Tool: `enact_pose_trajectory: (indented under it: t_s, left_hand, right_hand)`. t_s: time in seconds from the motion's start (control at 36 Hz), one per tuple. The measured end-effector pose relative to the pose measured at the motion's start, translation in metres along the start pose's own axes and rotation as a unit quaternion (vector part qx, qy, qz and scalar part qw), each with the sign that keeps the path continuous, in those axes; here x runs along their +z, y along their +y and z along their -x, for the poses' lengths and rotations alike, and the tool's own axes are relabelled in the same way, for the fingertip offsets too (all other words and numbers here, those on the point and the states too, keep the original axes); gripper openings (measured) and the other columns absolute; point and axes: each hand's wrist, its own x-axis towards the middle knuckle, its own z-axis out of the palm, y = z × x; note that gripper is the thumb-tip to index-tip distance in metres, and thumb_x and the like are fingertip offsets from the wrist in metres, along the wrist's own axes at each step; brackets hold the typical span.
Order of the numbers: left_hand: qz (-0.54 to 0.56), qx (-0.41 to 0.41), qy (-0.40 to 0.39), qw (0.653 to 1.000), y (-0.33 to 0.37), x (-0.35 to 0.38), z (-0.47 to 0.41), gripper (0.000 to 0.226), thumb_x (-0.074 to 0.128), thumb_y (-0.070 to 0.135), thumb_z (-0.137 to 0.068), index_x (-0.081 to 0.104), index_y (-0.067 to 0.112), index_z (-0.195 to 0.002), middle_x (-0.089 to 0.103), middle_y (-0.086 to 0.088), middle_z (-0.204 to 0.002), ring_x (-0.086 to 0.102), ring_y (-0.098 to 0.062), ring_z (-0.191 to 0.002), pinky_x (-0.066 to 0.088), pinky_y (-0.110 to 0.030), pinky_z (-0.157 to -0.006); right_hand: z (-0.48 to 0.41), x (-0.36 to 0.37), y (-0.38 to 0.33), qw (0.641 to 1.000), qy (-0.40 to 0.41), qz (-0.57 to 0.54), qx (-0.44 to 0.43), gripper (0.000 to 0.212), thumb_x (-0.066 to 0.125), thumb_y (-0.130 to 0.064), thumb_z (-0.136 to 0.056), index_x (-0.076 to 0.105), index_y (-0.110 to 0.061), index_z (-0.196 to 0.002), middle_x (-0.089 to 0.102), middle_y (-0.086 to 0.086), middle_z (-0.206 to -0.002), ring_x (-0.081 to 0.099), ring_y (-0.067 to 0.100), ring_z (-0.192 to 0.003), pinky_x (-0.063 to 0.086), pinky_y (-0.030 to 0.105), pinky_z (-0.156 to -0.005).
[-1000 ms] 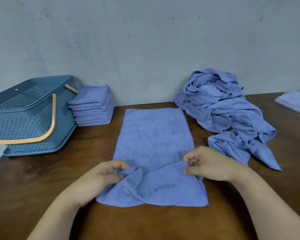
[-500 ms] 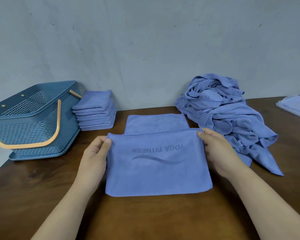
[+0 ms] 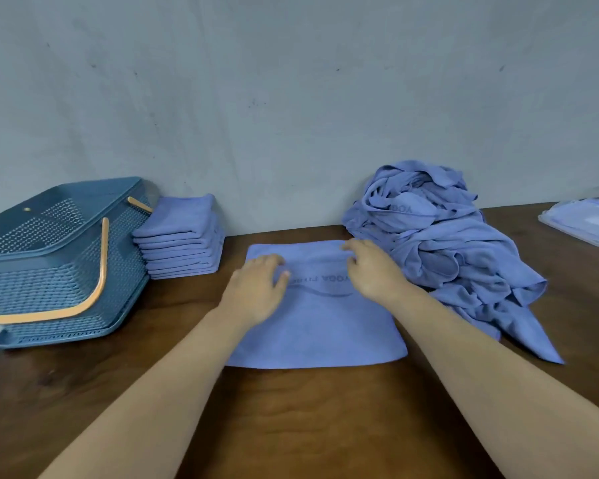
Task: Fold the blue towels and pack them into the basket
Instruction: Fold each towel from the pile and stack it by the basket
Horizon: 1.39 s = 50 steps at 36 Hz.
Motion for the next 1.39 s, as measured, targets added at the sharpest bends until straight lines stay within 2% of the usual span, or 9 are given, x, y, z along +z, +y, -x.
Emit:
enact_pose_trajectory:
  t_s: [0.06, 0.14, 0.19, 0.28, 0.61, 0.67, 0.81, 1.08, 1.39]
  left_hand:
    - [-0.065, 0.041, -0.073, 0.994, 0.002, 0.009, 0.005, 0.051, 0.041, 0.056, -0.109, 0.048, 0.031, -0.153, 0.048, 0.009, -0.160, 0.039, -0.020, -0.150, 0.029, -0.045, -0.123]
    - [-0.062, 0.019, -0.146, 0.987, -0.004, 0.015, 0.017, 0.063, 0.028, 0.068, -0.108, 0.027, 0.042, -0.165, 0.018, 0.016, -0.176, 0.009, -0.014, -0.163, 0.007, -0.048, -0.132]
    - [-0.057, -0.002, -0.169, 0.984, -0.006, 0.015, 0.028, 0.069, 0.021, 0.073, -0.105, 0.014, 0.046, -0.168, 0.003, 0.020, -0.177, -0.003, -0.010, -0.164, -0.001, -0.048, -0.133]
    - [-0.067, -0.011, -0.178, 0.982, -0.001, 0.012, 0.052, 0.071, 0.015, 0.075, -0.104, 0.003, 0.048, -0.168, -0.006, 0.021, -0.176, -0.010, -0.008, -0.163, -0.006, -0.047, -0.132]
    - [-0.061, -0.024, -0.167, 0.984, 0.031, -0.009, 0.161, 0.071, 0.011, 0.075, -0.102, -0.010, 0.051, -0.166, -0.021, 0.030, -0.171, -0.026, -0.001, -0.158, -0.013, -0.040, -0.131]
    - [-0.049, -0.024, -0.169, 0.984, 0.029, -0.015, 0.162, 0.072, 0.018, 0.077, -0.101, 0.001, 0.052, -0.167, -0.012, 0.030, -0.172, -0.017, 0.000, -0.160, -0.006, -0.037, -0.132]
    - [-0.018, 0.030, -0.083, 0.996, 0.023, -0.024, 0.115, 0.057, 0.042, 0.060, -0.107, 0.042, 0.036, -0.159, 0.040, 0.018, -0.165, 0.028, -0.004, -0.154, 0.020, -0.030, -0.127]
    - [-0.021, -0.048, -0.177, 0.983, -0.049, -0.012, 0.067, 0.072, 0.025, 0.079, -0.101, 0.013, 0.052, -0.167, -0.003, 0.025, -0.175, -0.010, 0.002, -0.160, -0.005, -0.038, -0.132]
    - [-0.040, -0.124, -0.193, 0.973, -0.065, -0.018, 0.067, 0.069, 0.013, 0.072, -0.104, 0.000, 0.049, -0.168, -0.014, 0.024, -0.174, -0.017, 0.001, -0.159, -0.013, -0.050, -0.130]
  right_hand:
    - [0.003, 0.010, 0.001, 0.996, -0.072, 0.040, -0.040, 0.043, 0.046, -0.024, -0.111, 0.049, -0.016, -0.154, 0.045, 0.009, -0.160, 0.050, 0.030, -0.139, 0.042, 0.047, -0.113]
    - [0.011, 0.027, 0.011, 0.977, -0.145, 0.140, -0.074, 0.058, 0.033, -0.053, -0.112, 0.029, -0.032, -0.166, 0.018, -0.001, -0.175, 0.016, 0.023, -0.161, 0.016, 0.048, -0.130]
    - [0.018, 0.034, 0.020, 0.968, -0.169, 0.170, -0.079, 0.066, 0.019, -0.067, -0.108, 0.009, -0.041, -0.168, -0.003, -0.009, -0.177, -0.006, 0.015, -0.163, 0.000, 0.048, -0.132]
    - [0.035, 0.037, 0.024, 0.963, -0.177, 0.180, -0.095, 0.072, 0.011, -0.075, -0.103, -0.003, -0.045, -0.167, -0.014, -0.013, -0.176, -0.017, 0.010, -0.161, -0.006, 0.047, -0.131]
    - [0.140, 0.029, -0.002, 0.958, -0.174, 0.197, -0.118, 0.070, 0.008, -0.069, -0.104, -0.008, -0.042, -0.167, -0.022, -0.012, -0.174, -0.025, 0.009, -0.159, -0.009, 0.043, -0.131]
    - [0.145, 0.028, -0.003, 0.956, -0.184, 0.192, -0.120, 0.072, 0.008, -0.071, -0.103, -0.007, -0.042, -0.167, -0.020, -0.011, -0.175, -0.024, 0.009, -0.159, -0.008, 0.041, -0.131]
    - [0.110, 0.016, -0.013, 0.957, -0.134, 0.170, -0.194, 0.062, 0.033, -0.067, -0.105, 0.031, -0.043, -0.163, 0.022, -0.011, -0.174, 0.016, 0.011, -0.160, 0.016, 0.036, -0.128]
    - [0.049, 0.008, 0.042, 0.972, -0.181, 0.134, -0.071, 0.063, 0.026, -0.075, -0.103, 0.014, -0.058, -0.163, -0.006, -0.022, -0.175, -0.010, -0.001, -0.159, -0.004, 0.036, -0.131]
    - [0.048, 0.008, 0.054, 0.974, -0.156, 0.159, -0.038, 0.070, 0.016, -0.081, -0.098, 0.004, -0.057, -0.163, -0.009, -0.028, -0.172, -0.010, 0.003, -0.160, -0.003, 0.040, -0.131]
